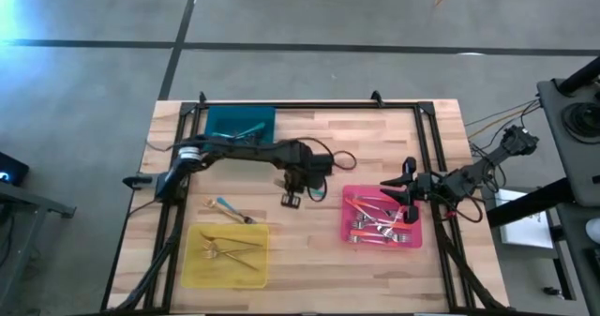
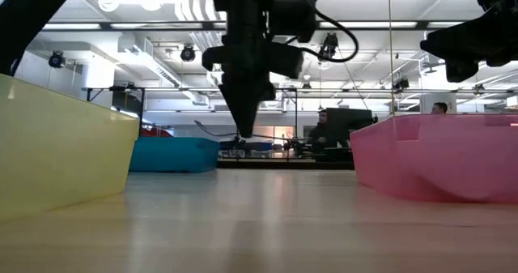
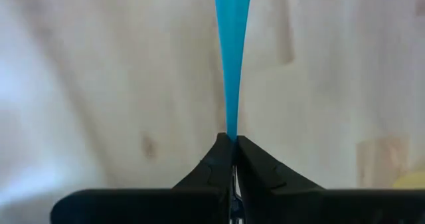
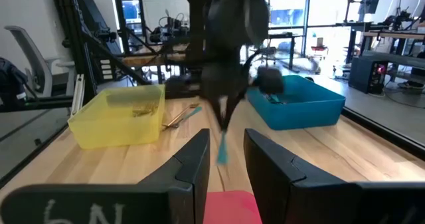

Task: Sort silverware by color (type)
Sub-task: Put the blue fork into the blue bin

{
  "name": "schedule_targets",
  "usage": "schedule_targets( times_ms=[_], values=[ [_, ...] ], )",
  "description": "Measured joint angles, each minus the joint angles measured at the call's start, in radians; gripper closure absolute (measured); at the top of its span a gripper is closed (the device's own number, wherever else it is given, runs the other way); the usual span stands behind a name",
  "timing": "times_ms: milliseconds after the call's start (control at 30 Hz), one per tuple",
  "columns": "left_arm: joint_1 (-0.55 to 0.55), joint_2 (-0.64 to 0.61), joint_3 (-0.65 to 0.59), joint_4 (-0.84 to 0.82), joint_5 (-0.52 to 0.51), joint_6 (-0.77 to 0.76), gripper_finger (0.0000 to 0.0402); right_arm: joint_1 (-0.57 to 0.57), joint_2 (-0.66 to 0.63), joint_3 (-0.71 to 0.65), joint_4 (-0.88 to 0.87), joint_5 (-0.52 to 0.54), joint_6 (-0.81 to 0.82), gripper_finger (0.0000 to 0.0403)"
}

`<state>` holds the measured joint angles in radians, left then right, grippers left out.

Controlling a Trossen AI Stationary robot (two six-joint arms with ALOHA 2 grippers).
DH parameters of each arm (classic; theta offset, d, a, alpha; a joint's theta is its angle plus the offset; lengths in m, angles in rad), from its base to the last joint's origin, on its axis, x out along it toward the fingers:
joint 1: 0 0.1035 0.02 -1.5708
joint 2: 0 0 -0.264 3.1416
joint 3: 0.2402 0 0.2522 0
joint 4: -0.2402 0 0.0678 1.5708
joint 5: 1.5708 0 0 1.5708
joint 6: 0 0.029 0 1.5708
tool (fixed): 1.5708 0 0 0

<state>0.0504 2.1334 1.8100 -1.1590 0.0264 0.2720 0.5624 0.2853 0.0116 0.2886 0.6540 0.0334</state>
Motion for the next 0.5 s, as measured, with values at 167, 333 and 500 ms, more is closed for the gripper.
schedule_targets(
  times_ms=[167,333,500],
  values=[
    [0.071,-0.116,-0.009,-0.054,-0.113,0.014,0.0401,0.0,0.003,0.0,0.0,0.0,0.0,0.0316],
    [0.201,-0.229,-0.089,-0.024,-0.178,0.004,0.0401,0.0,0.005,0.0,0.0,0.0,0.0,0.0316],
    [0.366,-0.342,-0.221,-0.002,-0.178,-0.016,0.0401,0.0,0.005,0.0,0.0,0.0,0.0,0.0316]
  ],
)
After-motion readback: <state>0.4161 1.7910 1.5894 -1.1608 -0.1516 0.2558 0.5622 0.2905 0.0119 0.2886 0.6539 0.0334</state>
